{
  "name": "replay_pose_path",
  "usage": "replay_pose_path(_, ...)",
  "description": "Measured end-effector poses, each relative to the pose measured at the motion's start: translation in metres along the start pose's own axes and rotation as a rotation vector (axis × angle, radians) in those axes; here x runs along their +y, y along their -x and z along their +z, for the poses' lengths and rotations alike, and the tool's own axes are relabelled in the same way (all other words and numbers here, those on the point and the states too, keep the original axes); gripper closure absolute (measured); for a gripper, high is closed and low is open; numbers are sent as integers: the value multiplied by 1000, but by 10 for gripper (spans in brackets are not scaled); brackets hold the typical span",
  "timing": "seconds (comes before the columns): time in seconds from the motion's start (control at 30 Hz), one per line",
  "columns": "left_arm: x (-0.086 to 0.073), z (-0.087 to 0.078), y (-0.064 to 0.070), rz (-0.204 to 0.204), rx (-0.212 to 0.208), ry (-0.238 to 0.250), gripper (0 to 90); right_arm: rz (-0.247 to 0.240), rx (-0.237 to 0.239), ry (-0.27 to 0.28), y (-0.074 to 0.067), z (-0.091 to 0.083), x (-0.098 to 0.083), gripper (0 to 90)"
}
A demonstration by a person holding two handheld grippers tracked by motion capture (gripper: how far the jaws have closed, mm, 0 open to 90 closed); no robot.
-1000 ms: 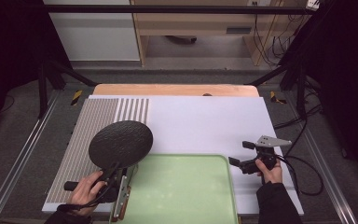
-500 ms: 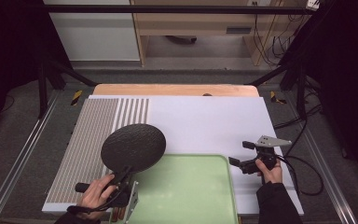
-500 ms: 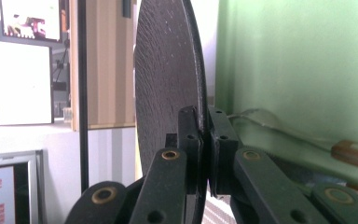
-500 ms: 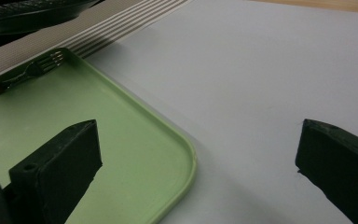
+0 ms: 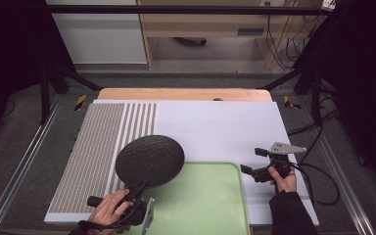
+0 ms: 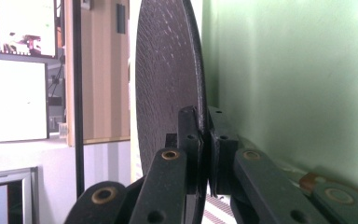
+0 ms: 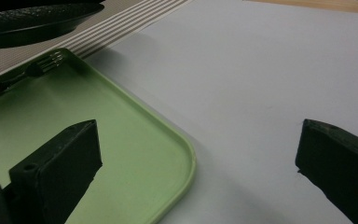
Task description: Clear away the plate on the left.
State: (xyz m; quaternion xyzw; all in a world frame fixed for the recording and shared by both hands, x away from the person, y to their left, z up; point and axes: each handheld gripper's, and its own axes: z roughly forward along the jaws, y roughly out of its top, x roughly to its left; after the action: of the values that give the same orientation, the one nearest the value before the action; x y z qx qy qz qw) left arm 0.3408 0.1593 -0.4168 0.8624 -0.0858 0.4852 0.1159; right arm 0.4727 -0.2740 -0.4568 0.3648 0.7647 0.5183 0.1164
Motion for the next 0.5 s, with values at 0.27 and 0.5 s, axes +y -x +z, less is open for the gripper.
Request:
replay_pose_path(0.27, 14, -5, 4, 18, -13, 34, 856, -1, 0, 0, 0, 0, 0, 3)
replay_pose_path(0.5, 26, -11, 7, 30, -17, 62, 857, 0, 0, 1, 0, 0, 0, 3)
